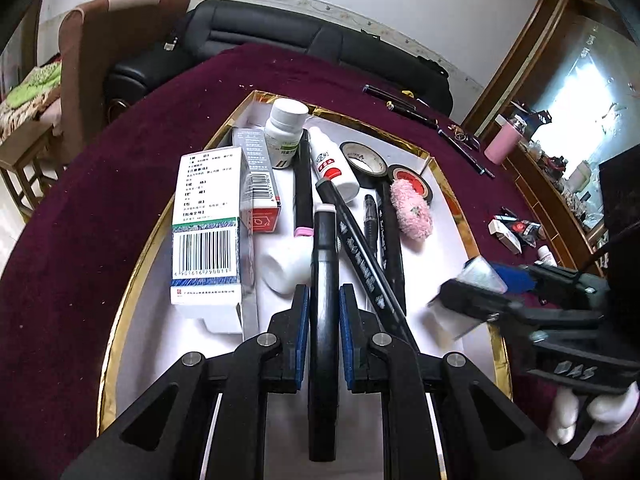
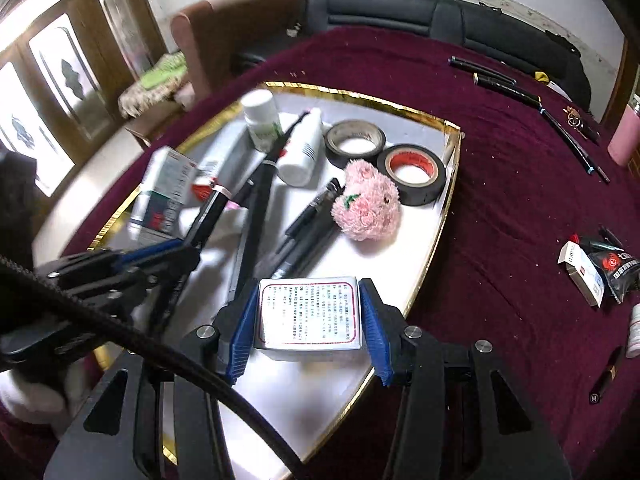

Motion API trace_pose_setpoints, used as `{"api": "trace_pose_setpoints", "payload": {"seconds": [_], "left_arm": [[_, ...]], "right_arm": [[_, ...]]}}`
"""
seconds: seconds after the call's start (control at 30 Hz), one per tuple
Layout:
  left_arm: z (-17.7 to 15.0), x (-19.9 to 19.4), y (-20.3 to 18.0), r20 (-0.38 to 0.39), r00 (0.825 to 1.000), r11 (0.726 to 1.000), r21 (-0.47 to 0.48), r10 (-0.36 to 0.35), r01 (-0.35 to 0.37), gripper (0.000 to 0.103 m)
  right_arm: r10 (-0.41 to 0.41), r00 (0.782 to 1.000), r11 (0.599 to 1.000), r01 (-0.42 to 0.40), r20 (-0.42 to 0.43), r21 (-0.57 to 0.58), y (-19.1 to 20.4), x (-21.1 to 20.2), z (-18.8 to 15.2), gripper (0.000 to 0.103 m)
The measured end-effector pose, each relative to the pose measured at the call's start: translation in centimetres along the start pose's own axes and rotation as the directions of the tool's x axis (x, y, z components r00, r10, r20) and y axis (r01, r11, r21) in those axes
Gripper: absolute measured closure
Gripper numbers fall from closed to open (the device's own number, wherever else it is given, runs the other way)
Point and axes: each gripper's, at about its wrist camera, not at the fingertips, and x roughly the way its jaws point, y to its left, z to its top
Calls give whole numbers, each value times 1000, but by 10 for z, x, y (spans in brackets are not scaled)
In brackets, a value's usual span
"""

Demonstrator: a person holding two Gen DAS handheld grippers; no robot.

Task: Organize objects
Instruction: 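Carry the black pen and white label box into the tray and open both grippers, then move both grippers back over the cluttered table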

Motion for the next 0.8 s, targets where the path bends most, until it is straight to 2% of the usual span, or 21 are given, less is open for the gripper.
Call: {"api": "trace_pose_setpoints", "payload": {"seconds": [0.13,0.23,0.3,0.43,0.5,0.6,0.63,0.73,0.8], "left_arm": [[1,-1,4,9,1000,1000,-21,-13,13,88],[2,-5,7,17,1000,999,-39,-23,24,77],[3,-11,7,35,999,999,-43,-32,33,64],[6,-25,12,80,995,997,-58,-54,59,61],[7,-33,18,112,991,994,-72,-71,79,61],[6,-42,26,144,986,991,-94,-83,97,56],[5,-45,29,152,985,990,-101,-82,98,56],[2,-52,38,173,981,988,-117,-81,103,56],[1,-57,45,186,979,987,-126,-77,102,56]], "right_arm": [[-1,1000,1000,1,-12,13,-5,11,5,54],[19,1000,999,-18,-13,39,-13,10,7,51],[18,1000,999,-18,-6,47,-16,7,11,50],[19,999,997,-22,36,79,-21,-5,20,49],[94,992,988,-104,88,111,-21,-13,27,47],[290,954,942,-298,71,156,-16,-7,36,43],[301,952,938,-306,55,164,-13,-2,38,43],[263,965,950,-260,6,174,-2,21,41,43],[306,952,935,-295,-29,194,4,35,41,43]]}}
